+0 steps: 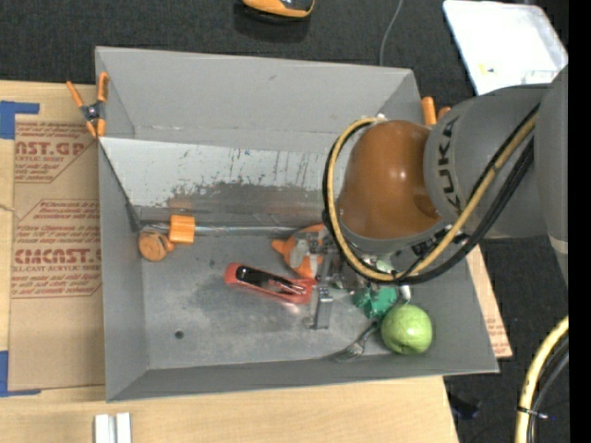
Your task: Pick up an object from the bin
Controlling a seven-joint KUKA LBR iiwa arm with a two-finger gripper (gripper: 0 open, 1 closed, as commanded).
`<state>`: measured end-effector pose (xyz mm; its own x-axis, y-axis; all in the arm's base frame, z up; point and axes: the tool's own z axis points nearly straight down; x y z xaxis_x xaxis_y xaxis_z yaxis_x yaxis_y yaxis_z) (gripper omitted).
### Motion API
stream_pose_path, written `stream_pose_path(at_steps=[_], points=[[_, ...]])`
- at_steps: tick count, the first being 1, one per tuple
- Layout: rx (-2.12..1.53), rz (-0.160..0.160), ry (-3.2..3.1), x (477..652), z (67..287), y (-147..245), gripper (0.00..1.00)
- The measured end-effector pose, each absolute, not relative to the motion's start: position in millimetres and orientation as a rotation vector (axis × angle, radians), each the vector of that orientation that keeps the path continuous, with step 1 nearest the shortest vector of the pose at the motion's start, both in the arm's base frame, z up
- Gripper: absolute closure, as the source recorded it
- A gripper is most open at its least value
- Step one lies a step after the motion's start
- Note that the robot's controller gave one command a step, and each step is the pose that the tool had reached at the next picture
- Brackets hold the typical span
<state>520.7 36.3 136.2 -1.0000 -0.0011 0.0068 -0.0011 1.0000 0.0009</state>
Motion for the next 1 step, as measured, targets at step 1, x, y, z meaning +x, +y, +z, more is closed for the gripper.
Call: stream_pose_path(at_steps=[1], points=[[0.001, -0.002, -3.142, 522.7, 139.7, 36.2, 0.00]])
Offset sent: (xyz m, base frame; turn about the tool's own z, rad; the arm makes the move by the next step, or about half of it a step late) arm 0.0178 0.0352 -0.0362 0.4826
